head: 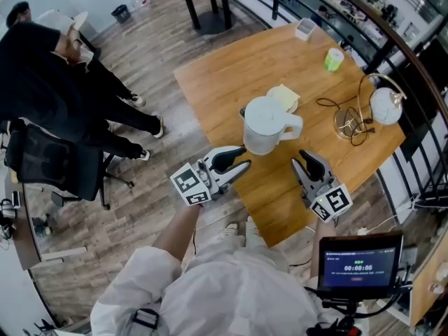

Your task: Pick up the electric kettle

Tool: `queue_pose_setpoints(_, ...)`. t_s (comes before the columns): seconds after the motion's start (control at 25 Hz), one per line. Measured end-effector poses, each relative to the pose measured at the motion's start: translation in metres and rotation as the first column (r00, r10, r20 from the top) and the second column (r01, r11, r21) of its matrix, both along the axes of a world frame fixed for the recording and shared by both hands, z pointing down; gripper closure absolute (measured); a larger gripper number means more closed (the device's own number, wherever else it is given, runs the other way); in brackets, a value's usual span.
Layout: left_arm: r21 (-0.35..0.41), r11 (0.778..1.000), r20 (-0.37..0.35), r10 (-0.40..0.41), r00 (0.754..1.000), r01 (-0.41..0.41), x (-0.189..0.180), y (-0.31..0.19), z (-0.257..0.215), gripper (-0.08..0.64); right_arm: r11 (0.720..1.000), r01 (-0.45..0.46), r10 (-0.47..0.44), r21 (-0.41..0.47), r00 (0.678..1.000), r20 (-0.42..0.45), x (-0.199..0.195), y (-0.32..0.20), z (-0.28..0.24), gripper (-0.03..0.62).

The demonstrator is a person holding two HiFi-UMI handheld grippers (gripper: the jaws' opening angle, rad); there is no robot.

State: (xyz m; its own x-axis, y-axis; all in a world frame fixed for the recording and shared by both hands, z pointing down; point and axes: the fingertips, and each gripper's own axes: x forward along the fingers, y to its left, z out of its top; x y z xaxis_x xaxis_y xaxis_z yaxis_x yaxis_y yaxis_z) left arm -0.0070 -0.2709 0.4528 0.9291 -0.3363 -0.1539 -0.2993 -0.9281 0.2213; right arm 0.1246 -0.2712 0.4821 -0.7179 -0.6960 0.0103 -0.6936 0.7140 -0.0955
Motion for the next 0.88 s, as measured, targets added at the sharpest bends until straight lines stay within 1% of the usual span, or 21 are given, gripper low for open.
queue_pose_setpoints(0.28, -0.012, 1.000, 0.017, 0.004, 1.000, -0.003, 0.001, -0.010, 0.007, 0.397, 1.000, -0.011, 0.011, -0.016, 1.000, -0.010, 0.000, -0.006, 0.005, 0.482)
queue_pose_setpoints(0.6, -0.026, 1.000, 0.034, 0.007, 0.999, -0.006, 0.002, -0.019, 0.016, 0.366, 1.000, -0.014, 0.014, -0.014, 1.000, -0.015, -0.001, -0.012, 0.006, 0.469)
queue_pose_setpoints(0.76, -0.043, 0.999, 0.030, -0.009, 0.999, 0.011, -0.001, -0.029, 0.024, 0.305, 1.000, -0.022, 0.022, -0.022, 0.999, -0.027, 0.005, -0.018, 0.014, 0.465)
queue_pose_setpoints(0.88, -0.055, 0.998, 0.041, -0.016, 0.999, 0.018, -0.005, -0.034, 0.030, 0.254, 0.999, -0.027, 0.026, -0.027, 0.999, -0.041, 0.008, -0.021, 0.017, 0.453)
